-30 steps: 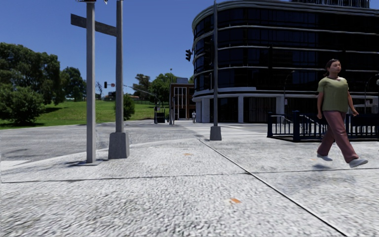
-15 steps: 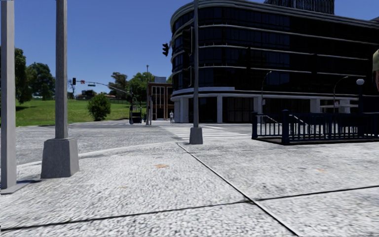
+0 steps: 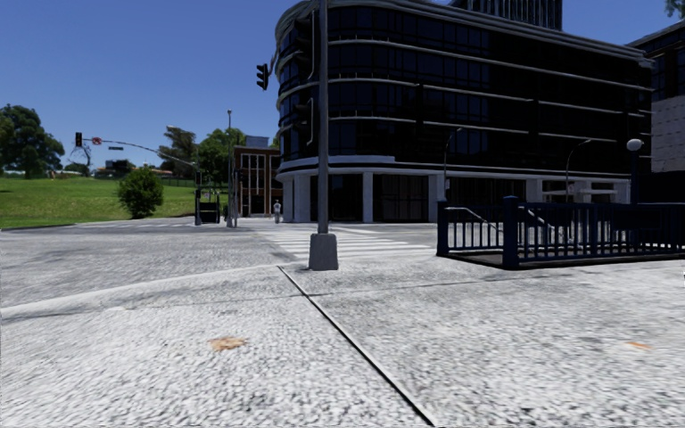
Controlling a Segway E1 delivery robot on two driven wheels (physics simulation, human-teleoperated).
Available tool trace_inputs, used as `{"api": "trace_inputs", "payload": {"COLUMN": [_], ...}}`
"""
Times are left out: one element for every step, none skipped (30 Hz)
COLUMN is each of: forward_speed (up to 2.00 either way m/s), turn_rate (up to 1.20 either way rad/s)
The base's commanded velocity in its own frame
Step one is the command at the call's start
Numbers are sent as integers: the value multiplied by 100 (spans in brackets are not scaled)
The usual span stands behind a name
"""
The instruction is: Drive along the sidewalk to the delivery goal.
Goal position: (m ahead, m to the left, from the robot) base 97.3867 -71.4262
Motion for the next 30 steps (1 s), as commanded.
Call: {"api": "trace_inputs", "payload": {"forward_speed": [200, 200, 200, 200, 200, 200, 200, 200, 200, 200, 200, 200, 200, 200, 200, 200, 200, 200, 200, 200, 200, 200, 200, 200, 200, 200, 200, 200, 200, 200], "turn_rate": [-36, -36, -36, -36, -36, -36, -36, -36, -36, -36, -36, -36, -36, -36, -36, -36, -36, -36, -36, -36, -36, -36, -36, -36, -36, -36, 0, 0, 0, 0]}}
